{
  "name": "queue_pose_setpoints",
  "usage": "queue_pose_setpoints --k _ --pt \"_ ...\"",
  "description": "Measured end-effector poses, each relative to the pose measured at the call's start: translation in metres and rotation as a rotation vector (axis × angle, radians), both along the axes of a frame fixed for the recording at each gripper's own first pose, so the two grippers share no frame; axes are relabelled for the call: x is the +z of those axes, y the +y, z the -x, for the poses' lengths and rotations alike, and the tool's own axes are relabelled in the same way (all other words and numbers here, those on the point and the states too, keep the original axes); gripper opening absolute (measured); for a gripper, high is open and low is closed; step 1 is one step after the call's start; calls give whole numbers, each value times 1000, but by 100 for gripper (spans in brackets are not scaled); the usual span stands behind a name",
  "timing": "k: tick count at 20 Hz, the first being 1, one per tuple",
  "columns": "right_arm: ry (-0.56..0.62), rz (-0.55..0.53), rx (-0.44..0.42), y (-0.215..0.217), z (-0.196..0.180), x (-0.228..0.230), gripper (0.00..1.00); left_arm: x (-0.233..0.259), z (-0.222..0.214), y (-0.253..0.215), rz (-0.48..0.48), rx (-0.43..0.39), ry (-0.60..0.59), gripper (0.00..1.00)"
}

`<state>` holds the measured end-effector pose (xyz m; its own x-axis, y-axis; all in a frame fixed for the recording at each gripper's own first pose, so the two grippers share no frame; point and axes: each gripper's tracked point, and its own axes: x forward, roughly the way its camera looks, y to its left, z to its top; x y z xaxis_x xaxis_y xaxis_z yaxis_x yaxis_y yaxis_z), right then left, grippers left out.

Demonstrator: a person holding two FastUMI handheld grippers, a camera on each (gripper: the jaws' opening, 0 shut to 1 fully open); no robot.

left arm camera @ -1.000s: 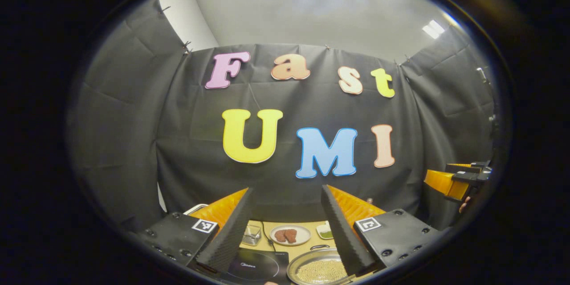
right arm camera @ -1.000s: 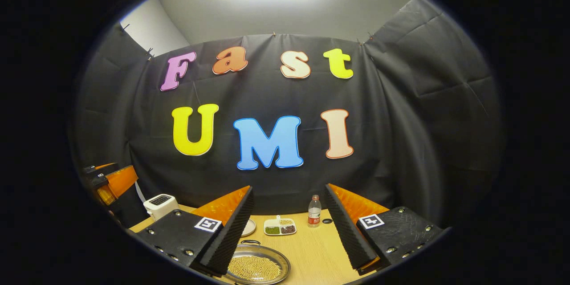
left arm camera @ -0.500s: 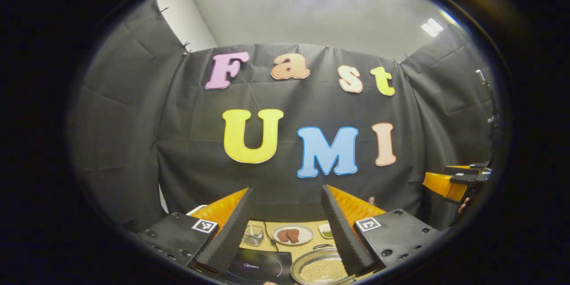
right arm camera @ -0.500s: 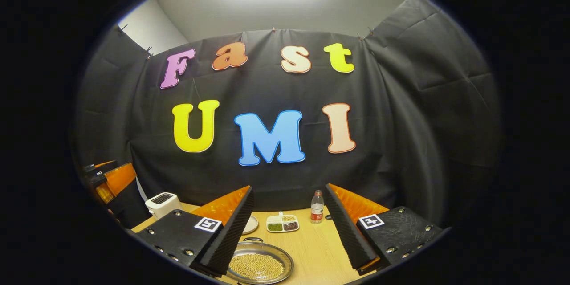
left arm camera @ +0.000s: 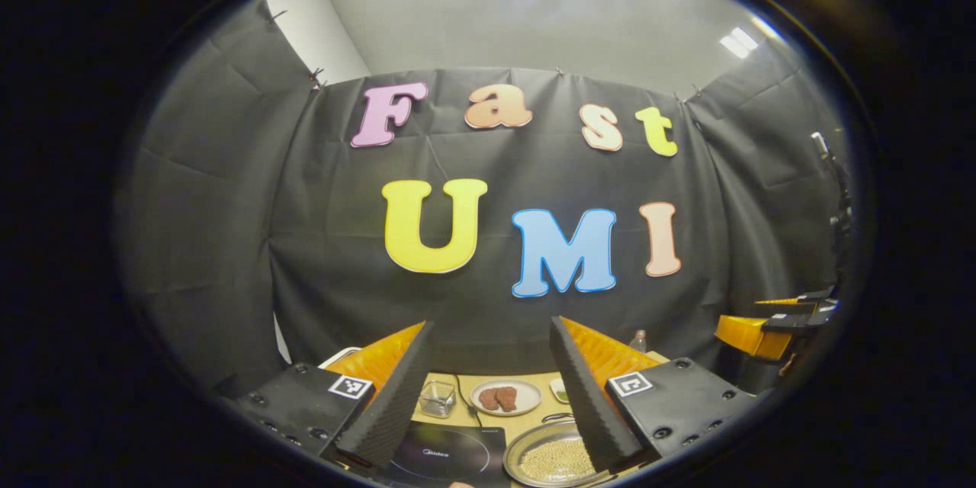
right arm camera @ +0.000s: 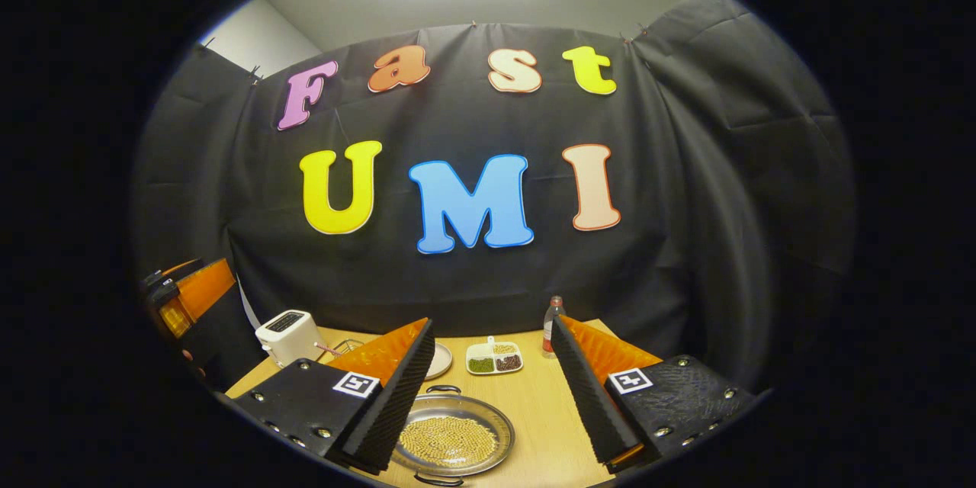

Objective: First push the handle of the pot to place it horizontally, then grasp the pot with both hands and set it on the induction cooktop.

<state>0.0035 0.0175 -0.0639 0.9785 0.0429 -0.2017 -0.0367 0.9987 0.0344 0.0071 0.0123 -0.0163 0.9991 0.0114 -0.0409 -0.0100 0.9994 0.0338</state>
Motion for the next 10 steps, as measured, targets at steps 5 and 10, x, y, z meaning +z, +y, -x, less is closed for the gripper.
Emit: queue_pose_setpoints --k 5,10 --pt "144 -17 27 12 3 -41 58 -6 1 11 0 9 14 99" --pt "287 -16 80 26 11 -82 22 -14 3 17 -6 14 31 99"
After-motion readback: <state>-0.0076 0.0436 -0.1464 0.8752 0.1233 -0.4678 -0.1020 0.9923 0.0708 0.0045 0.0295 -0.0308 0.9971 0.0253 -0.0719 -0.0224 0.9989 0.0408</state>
